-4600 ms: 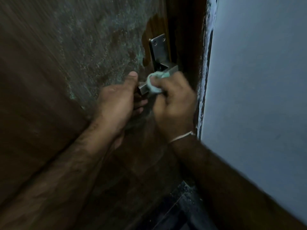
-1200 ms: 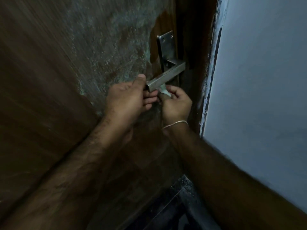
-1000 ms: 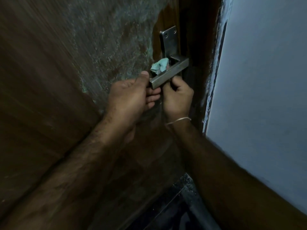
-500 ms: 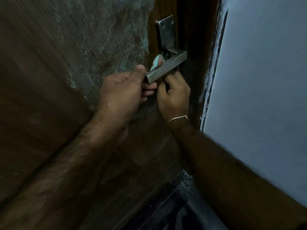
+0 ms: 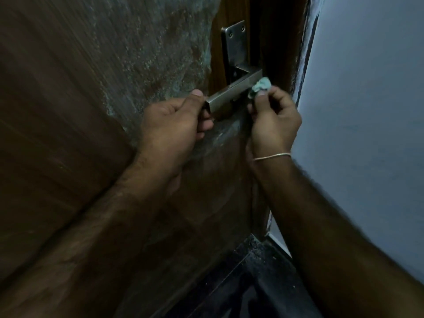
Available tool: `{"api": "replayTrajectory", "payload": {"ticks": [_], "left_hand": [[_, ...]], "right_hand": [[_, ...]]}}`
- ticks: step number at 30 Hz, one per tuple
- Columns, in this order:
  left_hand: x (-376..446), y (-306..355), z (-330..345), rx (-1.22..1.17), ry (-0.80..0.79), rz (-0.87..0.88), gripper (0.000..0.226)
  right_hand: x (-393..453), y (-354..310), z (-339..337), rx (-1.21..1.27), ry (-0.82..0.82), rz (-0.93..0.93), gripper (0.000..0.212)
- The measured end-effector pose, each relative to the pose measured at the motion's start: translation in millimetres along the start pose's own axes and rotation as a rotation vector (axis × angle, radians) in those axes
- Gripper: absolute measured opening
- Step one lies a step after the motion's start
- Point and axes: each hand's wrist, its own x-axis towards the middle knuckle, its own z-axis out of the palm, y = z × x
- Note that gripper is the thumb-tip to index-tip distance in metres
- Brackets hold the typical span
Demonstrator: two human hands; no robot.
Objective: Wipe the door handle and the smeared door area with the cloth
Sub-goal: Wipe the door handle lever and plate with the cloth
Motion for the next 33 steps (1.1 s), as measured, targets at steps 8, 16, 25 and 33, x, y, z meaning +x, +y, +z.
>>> {"api": "replayTrajectory", "payload": {"ticks": [8, 16, 25, 33], "left_hand": [[-6, 9, 3, 0.002, 0.101, -0.066, 0.047], [-9, 15, 5, -0.017, 0.039, -0.102, 0.045], [-9, 18, 5, -0.014, 0.036, -0.080, 0.036], [-18, 13, 1, 0.153, 0.025, 0.064, 0.046]], "right_hand": [[-59, -12, 2, -0.562, -0.381, -0.661, 0.011], [1, -43, -7, -0.623, -0.249, -0.431, 0.018], [-36, -13, -8, -0.166, -0.132, -0.099, 0.011], [-42, 4, 14, -0.022, -0.434, 0.356, 0.020]]}}
